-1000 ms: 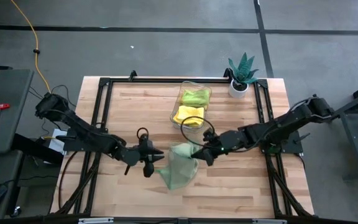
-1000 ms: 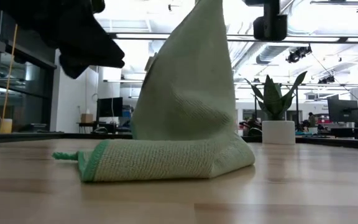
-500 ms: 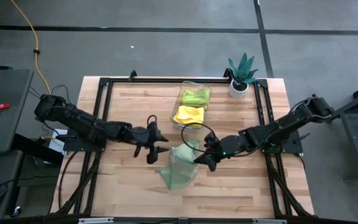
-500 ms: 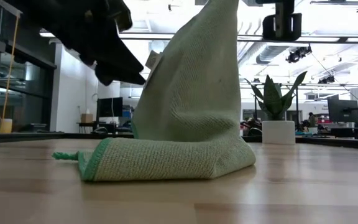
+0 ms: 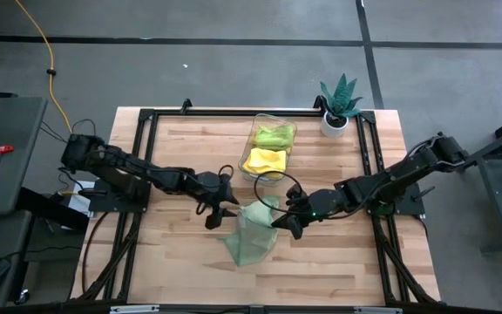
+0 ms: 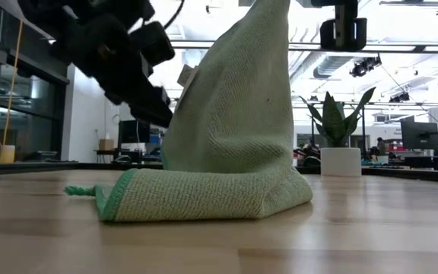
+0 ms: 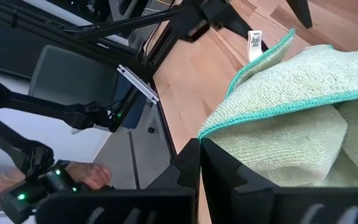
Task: Fold microfiber towels
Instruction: Fold the blue towel
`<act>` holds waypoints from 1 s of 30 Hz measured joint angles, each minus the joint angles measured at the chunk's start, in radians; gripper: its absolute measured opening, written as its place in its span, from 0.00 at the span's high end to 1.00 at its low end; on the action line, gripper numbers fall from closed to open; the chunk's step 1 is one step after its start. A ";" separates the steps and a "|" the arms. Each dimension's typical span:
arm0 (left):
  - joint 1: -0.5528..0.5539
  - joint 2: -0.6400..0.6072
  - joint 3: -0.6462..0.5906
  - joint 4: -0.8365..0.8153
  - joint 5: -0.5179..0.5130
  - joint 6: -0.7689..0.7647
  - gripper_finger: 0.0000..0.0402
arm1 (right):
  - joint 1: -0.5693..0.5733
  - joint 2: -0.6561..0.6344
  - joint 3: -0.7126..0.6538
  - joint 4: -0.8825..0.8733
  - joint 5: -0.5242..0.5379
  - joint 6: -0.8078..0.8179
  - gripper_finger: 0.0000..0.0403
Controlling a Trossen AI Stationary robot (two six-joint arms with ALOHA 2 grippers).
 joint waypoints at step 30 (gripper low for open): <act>0.027 -0.022 0.062 -0.146 0.004 -0.002 0.99 | -0.001 0.000 0.000 -0.041 0.019 -0.001 1.00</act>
